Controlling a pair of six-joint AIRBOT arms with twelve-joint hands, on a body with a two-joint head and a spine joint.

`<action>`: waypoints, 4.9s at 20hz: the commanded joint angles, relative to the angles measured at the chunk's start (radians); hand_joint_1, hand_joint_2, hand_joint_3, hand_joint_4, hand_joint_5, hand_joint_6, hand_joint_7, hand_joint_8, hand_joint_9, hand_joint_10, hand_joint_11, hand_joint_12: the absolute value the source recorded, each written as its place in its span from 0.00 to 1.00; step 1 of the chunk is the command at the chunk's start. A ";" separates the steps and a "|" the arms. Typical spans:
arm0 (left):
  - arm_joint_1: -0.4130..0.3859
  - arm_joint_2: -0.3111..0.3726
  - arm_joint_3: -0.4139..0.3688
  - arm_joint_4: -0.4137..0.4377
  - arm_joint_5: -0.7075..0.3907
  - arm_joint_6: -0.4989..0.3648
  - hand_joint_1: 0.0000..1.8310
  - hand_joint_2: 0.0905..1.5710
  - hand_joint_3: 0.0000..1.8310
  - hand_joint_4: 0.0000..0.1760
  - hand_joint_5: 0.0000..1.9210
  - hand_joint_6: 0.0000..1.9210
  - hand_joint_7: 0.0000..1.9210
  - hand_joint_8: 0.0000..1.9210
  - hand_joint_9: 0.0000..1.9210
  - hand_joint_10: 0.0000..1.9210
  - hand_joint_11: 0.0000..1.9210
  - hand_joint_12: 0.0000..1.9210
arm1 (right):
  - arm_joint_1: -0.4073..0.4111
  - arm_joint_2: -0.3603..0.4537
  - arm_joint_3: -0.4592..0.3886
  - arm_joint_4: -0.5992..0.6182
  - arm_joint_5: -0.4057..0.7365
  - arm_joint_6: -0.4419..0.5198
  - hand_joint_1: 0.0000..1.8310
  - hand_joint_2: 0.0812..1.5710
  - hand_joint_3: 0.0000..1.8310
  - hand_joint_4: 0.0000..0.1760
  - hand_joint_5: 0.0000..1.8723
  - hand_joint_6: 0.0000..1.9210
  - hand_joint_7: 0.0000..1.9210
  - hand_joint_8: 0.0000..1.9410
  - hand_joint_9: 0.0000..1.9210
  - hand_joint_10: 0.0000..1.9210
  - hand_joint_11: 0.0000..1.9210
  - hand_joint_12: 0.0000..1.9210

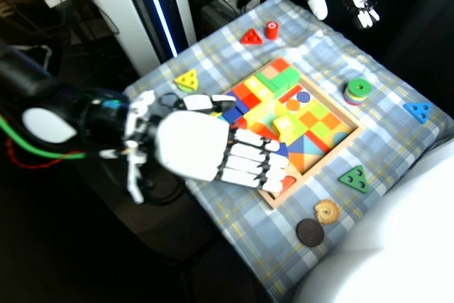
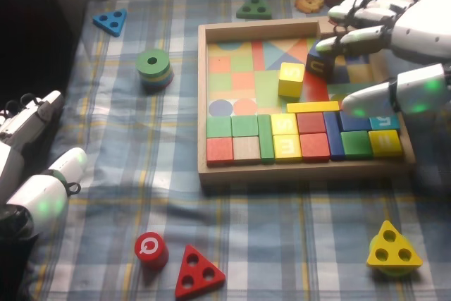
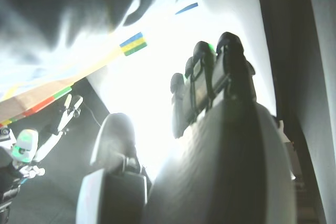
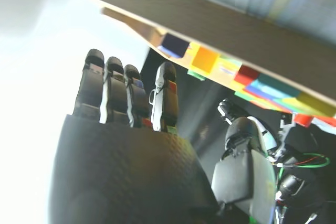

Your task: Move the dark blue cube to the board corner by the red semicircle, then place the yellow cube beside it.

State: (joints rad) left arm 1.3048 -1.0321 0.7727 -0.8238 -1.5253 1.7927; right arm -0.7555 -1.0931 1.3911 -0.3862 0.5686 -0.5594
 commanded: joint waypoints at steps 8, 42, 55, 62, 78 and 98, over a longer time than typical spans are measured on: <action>-0.005 -0.005 0.004 0.043 -0.112 -0.007 0.25 0.87 0.00 0.22 0.15 0.00 0.11 0.00 0.09 0.00 0.00 0.00 | 0.021 -0.007 0.022 -0.007 0.041 -0.001 0.00 0.64 0.00 0.82 0.15 0.00 0.02 0.00 0.00 0.00 0.00 0.00; -0.004 -0.007 0.006 0.042 -0.104 -0.007 0.25 0.87 0.00 0.09 0.16 0.00 0.12 0.00 0.11 0.01 0.00 0.00 | 0.061 0.162 -0.136 0.012 0.118 -0.006 0.00 0.70 0.01 0.40 0.14 0.00 0.00 0.00 0.00 0.00 0.00 0.00; -0.004 -0.006 0.005 0.041 -0.107 -0.007 0.22 0.87 0.00 0.17 0.15 0.00 0.11 0.00 0.09 0.00 0.00 0.00 | 0.000 0.107 -0.086 -0.026 0.010 -0.006 0.00 0.57 0.00 1.00 0.20 0.01 0.03 0.00 0.00 0.00 0.00 0.00; -0.004 -0.006 0.004 0.042 -0.106 -0.007 0.23 0.87 0.00 0.16 0.15 0.00 0.11 0.00 0.10 0.00 0.00 0.00 | 0.001 0.088 -0.039 0.007 0.005 -0.006 0.00 0.54 0.00 0.52 0.14 0.00 0.00 0.00 0.00 0.00 0.00 0.00; -0.002 -0.007 0.005 0.041 -0.101 -0.007 0.22 0.88 0.00 0.04 0.16 0.00 0.11 0.00 0.11 0.00 0.00 0.00 | 0.021 0.175 -0.144 0.033 0.106 -0.006 0.00 0.56 0.00 0.17 0.13 0.00 0.00 0.00 0.00 0.00 0.00 0.00; -0.003 -0.007 0.006 0.041 -0.102 -0.007 0.24 0.88 0.00 0.05 0.19 0.00 0.12 0.00 0.10 0.00 0.00 0.00 | 0.054 -0.018 -0.029 -0.128 0.140 0.131 0.00 0.57 0.00 0.65 0.16 0.01 0.00 0.00 0.00 0.00 0.00 0.00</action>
State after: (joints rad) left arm 1.3048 -1.0332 0.7746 -0.8238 -1.5150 1.7924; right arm -0.7197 -1.1103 1.3594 -0.5522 0.6125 -0.4389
